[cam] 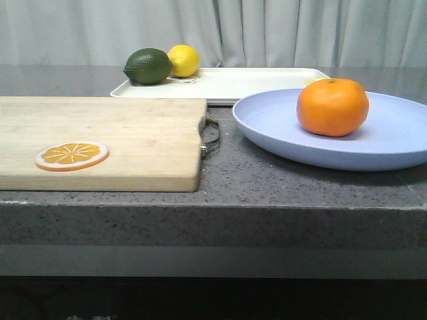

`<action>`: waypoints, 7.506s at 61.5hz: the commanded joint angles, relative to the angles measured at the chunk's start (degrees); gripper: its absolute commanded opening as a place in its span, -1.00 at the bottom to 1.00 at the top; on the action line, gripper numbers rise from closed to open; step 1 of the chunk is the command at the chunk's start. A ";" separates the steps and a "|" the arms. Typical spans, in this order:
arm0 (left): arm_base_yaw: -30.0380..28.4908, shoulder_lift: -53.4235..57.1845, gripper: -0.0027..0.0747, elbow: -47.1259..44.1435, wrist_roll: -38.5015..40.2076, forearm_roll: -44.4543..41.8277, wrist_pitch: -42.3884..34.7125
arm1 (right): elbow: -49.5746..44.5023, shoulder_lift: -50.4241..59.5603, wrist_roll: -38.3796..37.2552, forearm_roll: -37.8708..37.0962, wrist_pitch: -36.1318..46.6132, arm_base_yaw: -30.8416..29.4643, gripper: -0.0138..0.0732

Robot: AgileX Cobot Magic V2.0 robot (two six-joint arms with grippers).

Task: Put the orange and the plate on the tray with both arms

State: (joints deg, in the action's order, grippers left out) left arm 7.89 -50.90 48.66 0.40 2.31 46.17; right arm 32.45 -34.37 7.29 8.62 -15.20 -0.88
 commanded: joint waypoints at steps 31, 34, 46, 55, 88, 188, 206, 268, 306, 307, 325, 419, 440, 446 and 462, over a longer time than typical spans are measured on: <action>-0.10 43.31 -0.98 -21.20 0.38 0.74 -15.42 | 1.81 -1.77 -0.24 0.65 -0.73 -0.33 0.67; -0.10 45.23 -0.98 -22.18 0.38 0.74 -16.35 | 2.81 -3.63 -1.16 1.09 -1.91 -0.32 0.67; -0.10 47.75 -0.98 -23.63 0.38 0.74 -18.29 | 10.27 -16.67 -5.00 1.36 -7.67 -0.32 0.50; -0.10 47.75 -0.98 -23.63 0.38 0.74 -18.38 | 16.96 -28.27 -5.39 2.46 -9.72 -0.32 0.43; -0.10 47.75 -0.98 -23.63 0.38 0.74 -18.38 | 35.85 -54.61 0.39 9.60 -25.00 -2.30 0.43; -0.10 47.75 -0.98 -23.63 0.38 0.74 -18.38 | 78.19 -73.22 0.22 34.96 -53.88 -11.09 -0.94; -0.10 47.75 -0.98 -23.63 0.38 0.74 -18.38 | 109.04 -93.68 -13.92 30.06 -58.91 -3.76 -0.94; -0.10 47.75 -0.98 -23.96 0.38 0.74 -18.64 | 123.30 -106.42 -18.18 29.31 -52.23 1.17 0.22; -0.10 47.75 -0.98 -23.96 0.38 0.74 -18.64 | 123.23 -93.07 -13.26 11.63 -61.35 1.19 -0.94; -0.10 47.75 -0.98 -23.96 0.38 0.74 -18.64 | 123.23 -92.72 -13.26 11.35 -61.35 1.19 -0.94; -0.10 47.75 -0.98 -23.96 0.38 0.74 -18.64 | 114.31 -79.74 -10.49 -2.85 -61.48 6.59 -0.94; -0.10 47.75 -0.98 -23.96 0.38 0.74 -18.64 | 0.12 18.10 -5.32 -8.24 -10.28 11.34 -0.94; -0.10 47.75 -0.98 -23.96 0.38 0.74 -18.64 | 0.12 18.11 -5.32 -8.24 -10.34 11.34 -0.94; -0.10 47.75 -0.98 -23.96 0.38 0.74 -18.64 | 0.12 18.11 -5.32 -8.24 -10.34 11.34 -0.94; -0.10 47.75 -0.98 -23.96 0.38 0.74 -18.64 | 0.12 18.11 -5.32 -8.24 -10.34 11.34 -0.94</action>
State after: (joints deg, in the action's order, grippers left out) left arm 7.89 -2.42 23.26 0.50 2.46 32.42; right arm 31.20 -15.79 1.42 0.76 -30.58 10.55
